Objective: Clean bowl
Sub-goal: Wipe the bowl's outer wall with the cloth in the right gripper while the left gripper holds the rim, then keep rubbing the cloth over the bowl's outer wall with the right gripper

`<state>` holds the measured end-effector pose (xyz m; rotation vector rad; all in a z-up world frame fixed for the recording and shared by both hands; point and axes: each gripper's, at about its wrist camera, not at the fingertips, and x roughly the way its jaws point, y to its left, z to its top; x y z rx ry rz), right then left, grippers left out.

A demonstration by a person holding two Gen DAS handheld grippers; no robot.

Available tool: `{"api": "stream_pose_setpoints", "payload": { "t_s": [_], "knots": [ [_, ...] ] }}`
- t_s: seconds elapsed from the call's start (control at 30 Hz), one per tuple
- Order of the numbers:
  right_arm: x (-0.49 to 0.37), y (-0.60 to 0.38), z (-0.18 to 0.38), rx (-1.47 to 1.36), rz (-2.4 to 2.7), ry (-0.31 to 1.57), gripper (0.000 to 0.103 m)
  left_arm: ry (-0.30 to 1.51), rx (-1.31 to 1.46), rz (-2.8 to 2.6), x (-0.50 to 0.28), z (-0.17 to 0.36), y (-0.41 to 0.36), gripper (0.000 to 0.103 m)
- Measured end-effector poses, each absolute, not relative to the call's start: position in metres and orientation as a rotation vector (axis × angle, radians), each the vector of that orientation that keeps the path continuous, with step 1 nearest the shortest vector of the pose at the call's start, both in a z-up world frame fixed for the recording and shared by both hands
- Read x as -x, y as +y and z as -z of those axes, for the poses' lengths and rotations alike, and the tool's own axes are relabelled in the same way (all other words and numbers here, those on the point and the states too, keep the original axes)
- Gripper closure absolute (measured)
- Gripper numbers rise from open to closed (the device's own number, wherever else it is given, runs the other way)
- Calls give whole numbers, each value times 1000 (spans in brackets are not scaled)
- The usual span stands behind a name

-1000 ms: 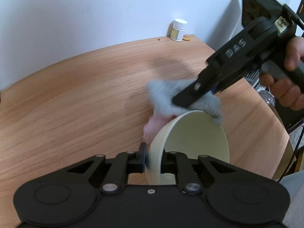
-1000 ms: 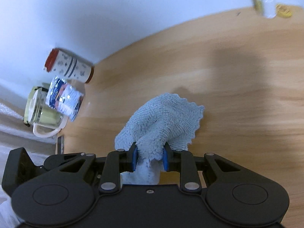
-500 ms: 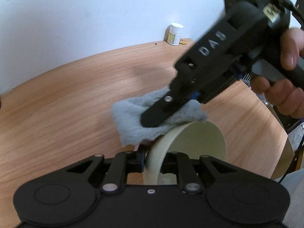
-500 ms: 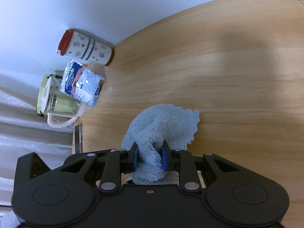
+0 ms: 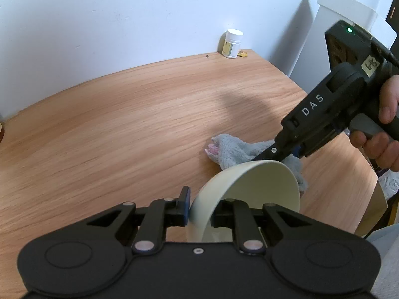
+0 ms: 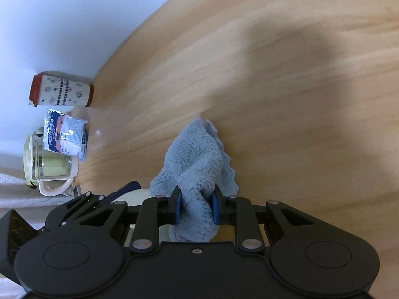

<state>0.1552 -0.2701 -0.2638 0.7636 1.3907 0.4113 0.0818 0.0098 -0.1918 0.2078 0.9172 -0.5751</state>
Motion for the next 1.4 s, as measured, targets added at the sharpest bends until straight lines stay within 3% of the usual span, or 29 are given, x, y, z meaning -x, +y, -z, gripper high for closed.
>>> {"api": "stream_pose_setpoints", "payload": {
  "t_s": [0.53, 1.03, 1.4],
  "knots": [
    [-183, -219, 217, -723, -597, 1311, 78, 924, -177, 547, -74, 195, 9, 88],
    [-162, -270, 263, -765, -430, 1437, 78, 947, -151, 506, -76, 197, 15, 88],
    [-190, -230, 217, -732, -604, 1369, 79, 916, -192, 517, -73, 193, 6, 88]
  ]
}}
